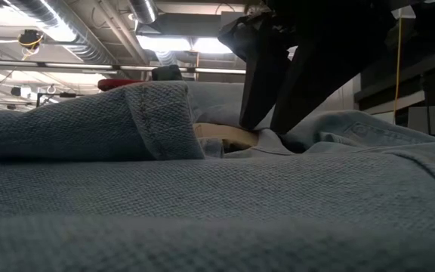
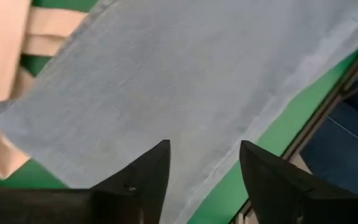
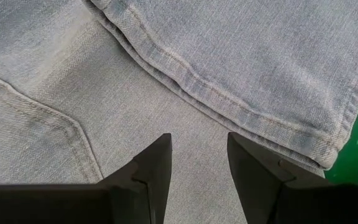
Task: Fold laundry
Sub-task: Remove the blue pants from the laundry bin
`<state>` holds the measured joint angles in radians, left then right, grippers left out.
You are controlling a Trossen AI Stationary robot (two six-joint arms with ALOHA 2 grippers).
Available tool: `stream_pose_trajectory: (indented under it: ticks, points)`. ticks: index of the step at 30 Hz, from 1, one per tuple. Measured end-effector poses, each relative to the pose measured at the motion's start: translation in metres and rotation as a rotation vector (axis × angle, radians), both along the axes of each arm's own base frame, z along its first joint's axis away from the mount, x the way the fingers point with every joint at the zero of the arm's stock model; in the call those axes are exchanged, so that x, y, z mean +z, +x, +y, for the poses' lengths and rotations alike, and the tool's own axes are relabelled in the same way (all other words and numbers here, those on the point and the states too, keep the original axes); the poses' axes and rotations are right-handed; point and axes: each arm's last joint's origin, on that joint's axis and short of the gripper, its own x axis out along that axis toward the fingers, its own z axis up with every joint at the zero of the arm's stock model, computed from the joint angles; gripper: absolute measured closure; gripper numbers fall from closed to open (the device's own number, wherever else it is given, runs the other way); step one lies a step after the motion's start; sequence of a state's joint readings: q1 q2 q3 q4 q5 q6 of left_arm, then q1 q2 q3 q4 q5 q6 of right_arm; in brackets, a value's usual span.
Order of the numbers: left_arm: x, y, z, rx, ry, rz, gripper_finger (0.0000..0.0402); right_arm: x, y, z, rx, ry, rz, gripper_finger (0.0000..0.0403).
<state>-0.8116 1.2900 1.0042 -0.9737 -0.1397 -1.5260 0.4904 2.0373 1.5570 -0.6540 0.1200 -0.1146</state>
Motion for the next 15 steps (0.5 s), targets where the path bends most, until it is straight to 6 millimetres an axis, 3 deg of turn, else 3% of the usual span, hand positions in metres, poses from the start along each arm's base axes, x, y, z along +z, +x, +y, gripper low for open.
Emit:
stream_pose_trajectory:
  ticks: [8, 15]
  points:
    - [-0.004, -0.013, 0.012, 0.123, 0.075, 0.162, 0.0145, 0.0, -0.001, 0.0, 0.0, -0.003, 0.007, 0.0246]
    - [-0.015, -0.029, 0.023, 0.28, 0.189, 0.289, 0.0134, -0.001, -0.001, -0.001, 0.0, -0.008, 0.015, 0.0246]
